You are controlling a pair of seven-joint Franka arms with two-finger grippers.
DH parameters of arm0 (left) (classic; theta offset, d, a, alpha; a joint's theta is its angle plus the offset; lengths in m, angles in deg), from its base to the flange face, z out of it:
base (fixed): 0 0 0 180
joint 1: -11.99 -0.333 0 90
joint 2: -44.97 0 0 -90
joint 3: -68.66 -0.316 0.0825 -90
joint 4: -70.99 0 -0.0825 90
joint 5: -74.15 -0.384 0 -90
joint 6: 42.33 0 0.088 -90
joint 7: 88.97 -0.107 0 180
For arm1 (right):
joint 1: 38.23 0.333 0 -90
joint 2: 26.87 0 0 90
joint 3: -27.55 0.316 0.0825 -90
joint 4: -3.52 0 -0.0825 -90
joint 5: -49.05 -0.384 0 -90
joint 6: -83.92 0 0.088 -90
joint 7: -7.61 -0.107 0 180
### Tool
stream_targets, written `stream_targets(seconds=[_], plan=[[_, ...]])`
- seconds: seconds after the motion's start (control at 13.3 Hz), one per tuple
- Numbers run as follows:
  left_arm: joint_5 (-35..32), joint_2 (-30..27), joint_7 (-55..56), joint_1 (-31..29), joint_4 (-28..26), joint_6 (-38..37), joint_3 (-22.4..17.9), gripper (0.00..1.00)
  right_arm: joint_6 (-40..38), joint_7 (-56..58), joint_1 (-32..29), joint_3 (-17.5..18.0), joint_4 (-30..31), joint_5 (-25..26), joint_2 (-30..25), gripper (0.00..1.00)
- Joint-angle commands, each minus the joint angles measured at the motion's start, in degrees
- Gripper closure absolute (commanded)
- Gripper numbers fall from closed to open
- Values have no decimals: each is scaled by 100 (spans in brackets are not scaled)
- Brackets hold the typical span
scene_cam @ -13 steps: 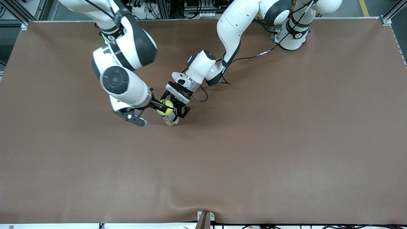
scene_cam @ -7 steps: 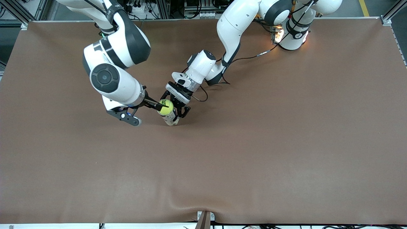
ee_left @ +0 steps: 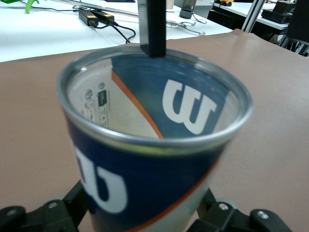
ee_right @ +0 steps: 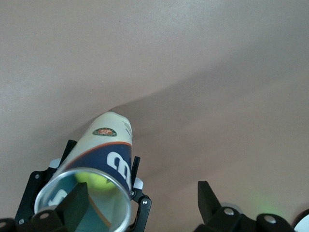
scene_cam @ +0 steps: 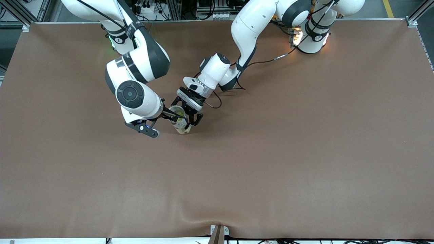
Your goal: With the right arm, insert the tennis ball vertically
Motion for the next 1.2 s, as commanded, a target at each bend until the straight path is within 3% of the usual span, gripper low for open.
stream_targets(seconds=[0.0,0.3,0.68,1.13], plan=[[115,58,28,61,91,10,-64,8,-264,93,-69,7,-110,66,-221,0],[124,58,28,61,91,10,-64,0,-1493,821,-438,-2,-803,-4,-573,0],[98,-30,28,43,91,1,-64,0,-3101,1681,-1097,-20,-2069,66,-740,0],[124,-240,-16,43,82,1,-64,0,-3658,4114,-2476,-20,-2448,180,-1259,0]])
